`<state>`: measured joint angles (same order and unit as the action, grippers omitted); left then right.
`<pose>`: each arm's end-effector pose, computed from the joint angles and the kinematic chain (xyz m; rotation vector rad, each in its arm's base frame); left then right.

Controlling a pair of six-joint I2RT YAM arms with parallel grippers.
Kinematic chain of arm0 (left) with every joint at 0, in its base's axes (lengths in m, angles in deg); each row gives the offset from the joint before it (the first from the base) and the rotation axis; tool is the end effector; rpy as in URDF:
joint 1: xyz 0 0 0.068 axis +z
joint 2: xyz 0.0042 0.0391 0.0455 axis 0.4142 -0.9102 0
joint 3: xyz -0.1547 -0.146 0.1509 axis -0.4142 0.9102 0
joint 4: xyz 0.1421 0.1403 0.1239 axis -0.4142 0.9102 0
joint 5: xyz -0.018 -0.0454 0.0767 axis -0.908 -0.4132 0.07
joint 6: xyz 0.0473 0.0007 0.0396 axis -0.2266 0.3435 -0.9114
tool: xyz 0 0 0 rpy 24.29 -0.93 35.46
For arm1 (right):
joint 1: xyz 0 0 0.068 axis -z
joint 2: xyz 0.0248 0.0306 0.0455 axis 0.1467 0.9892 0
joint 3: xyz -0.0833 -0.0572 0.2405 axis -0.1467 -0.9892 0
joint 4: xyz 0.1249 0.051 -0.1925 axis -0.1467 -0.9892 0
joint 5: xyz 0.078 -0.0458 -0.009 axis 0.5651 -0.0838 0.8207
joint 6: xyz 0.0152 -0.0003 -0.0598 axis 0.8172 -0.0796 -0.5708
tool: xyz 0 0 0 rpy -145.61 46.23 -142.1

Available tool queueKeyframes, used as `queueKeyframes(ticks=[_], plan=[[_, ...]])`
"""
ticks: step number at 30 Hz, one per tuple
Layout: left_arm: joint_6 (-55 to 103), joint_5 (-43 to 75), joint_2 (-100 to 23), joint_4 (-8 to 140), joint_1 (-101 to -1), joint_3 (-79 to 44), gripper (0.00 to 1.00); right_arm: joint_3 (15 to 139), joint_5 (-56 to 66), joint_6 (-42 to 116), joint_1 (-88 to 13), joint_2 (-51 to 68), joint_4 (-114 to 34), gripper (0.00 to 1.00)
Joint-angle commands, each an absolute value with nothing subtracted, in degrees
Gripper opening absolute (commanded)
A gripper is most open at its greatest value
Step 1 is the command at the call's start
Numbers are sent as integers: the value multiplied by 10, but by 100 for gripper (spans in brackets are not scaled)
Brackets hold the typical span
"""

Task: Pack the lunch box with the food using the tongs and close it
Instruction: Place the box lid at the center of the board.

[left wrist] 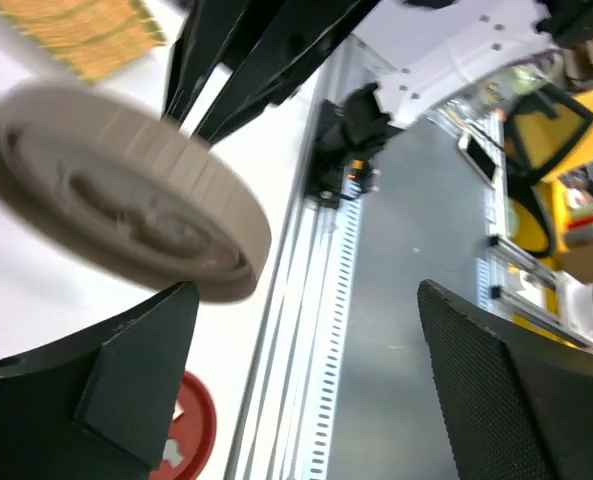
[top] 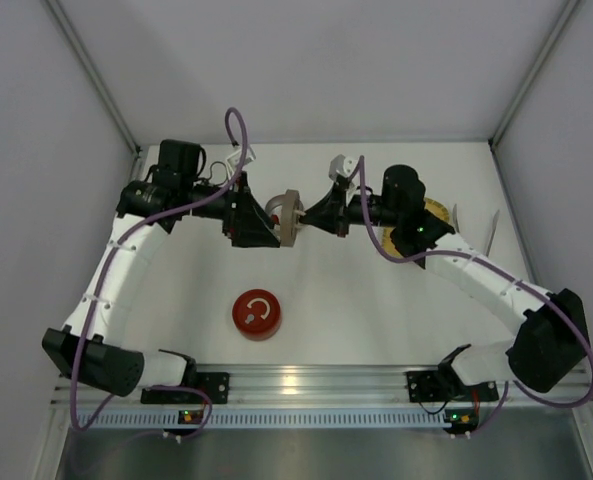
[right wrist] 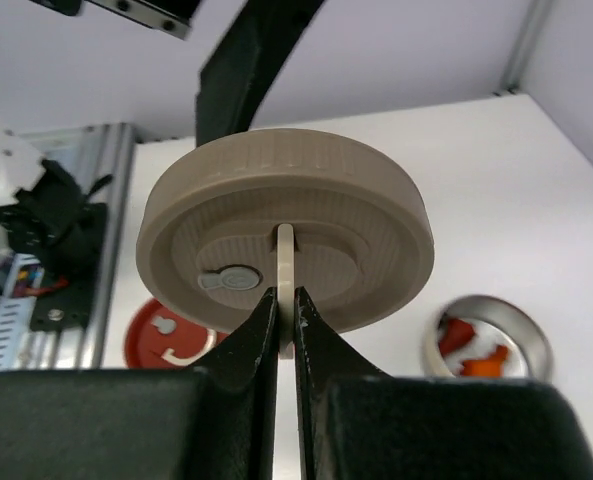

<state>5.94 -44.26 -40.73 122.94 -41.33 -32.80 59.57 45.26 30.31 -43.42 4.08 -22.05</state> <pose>0.2108 -0.1091 0.3916 0.9797 1.9057 -1.4721 0.2204 0.1962 0.3427 -1.1130 1.2958 1.1231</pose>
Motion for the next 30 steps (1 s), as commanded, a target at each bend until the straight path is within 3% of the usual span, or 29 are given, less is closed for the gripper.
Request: queueKeyframes(ticks=[1,5,12,20,30], plan=[[92,-365,-382,1192,-384,-340,98,680,354,140,-428,-6,-499,0],[67,-297,-408,1252,-326,-406,98,722,256,33,-427,-26,-729,0],[36,-243,-412,1310,-250,-411,98,794,124,-26,-430,59,-936,0],[66,-251,-419,1326,-212,-389,98,774,48,3,-467,175,-968,0],[60,-236,-413,1326,-211,-367,98,751,20,88,-502,281,-865,0]])
